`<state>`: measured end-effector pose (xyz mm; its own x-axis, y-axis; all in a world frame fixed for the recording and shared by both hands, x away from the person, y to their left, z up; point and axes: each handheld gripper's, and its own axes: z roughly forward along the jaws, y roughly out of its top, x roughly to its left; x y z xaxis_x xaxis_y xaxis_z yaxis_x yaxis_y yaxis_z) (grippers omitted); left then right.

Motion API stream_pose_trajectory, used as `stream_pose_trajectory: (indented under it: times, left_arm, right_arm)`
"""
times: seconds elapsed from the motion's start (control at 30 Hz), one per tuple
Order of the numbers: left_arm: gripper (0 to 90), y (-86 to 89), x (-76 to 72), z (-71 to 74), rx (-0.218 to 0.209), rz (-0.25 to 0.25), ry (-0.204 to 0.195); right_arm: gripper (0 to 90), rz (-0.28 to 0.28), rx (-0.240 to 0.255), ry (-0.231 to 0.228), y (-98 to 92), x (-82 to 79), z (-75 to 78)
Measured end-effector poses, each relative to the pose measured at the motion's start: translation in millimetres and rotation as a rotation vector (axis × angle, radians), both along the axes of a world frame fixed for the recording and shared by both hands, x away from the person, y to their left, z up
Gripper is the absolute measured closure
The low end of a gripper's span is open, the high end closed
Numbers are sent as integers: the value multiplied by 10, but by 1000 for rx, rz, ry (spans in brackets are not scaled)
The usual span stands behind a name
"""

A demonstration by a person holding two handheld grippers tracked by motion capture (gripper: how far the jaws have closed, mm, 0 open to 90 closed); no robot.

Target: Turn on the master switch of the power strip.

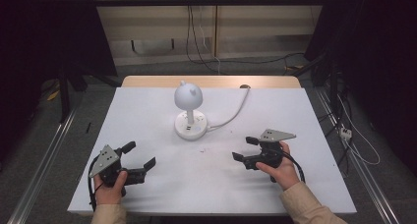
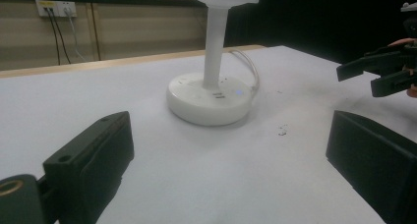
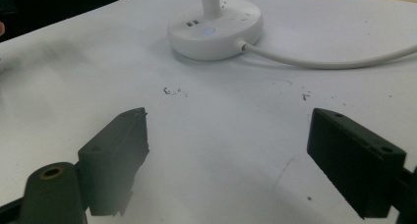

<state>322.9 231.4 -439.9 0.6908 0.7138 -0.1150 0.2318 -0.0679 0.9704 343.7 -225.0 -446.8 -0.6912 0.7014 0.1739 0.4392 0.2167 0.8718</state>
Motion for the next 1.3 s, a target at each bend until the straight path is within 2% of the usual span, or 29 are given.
stream_pose_trajectory:
  times: [1.3]
  left_arm:
    - [38, -7, 0, -1, 3, 1, 2]
  right_arm:
    - [152, -12, -9, -8, -312, -282, -34]
